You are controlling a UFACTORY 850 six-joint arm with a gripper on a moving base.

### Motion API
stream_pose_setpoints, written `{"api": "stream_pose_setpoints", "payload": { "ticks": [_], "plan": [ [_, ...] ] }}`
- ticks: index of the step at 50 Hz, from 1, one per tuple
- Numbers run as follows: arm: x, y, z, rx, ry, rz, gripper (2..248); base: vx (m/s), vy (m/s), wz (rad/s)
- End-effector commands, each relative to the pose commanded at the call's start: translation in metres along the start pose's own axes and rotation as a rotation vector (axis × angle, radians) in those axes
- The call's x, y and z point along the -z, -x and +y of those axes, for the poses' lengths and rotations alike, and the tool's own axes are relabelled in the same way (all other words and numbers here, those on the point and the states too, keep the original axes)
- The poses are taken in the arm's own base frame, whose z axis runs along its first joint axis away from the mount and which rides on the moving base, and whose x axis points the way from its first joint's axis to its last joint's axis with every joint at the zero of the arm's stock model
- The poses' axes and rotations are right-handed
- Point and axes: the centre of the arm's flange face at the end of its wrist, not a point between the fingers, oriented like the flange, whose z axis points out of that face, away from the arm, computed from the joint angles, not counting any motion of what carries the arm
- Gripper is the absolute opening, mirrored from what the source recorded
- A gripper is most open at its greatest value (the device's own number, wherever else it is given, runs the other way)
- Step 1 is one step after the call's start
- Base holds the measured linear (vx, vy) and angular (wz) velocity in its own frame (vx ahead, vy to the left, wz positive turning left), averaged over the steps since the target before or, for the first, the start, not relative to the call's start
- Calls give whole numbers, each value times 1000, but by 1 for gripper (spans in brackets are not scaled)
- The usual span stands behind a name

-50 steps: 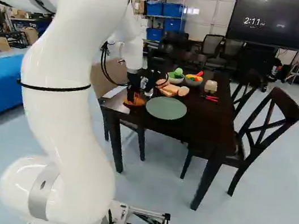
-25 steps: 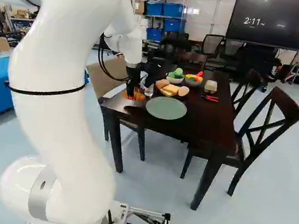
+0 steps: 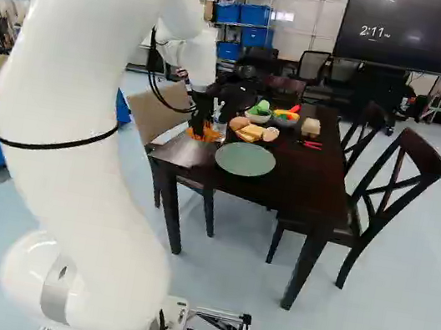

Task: Move the croissant to the empty plate

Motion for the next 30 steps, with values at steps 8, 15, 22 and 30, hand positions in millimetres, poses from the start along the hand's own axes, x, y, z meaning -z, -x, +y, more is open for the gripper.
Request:
{"api": "stream_pose_setpoints", "payload": {
  "ticks": [8,15,22,30],
  "plan": [
    [13,-14,-1,-24,-23,7,118,0,0,0],
    [25,-26,-2,-45,-43,13,118,0,0,0],
    [27,-39,-2,-68,-46,22,118,0,0,0],
    [28,-53,-4,-94,-50,33,118,0,0,0]
  ]
}}
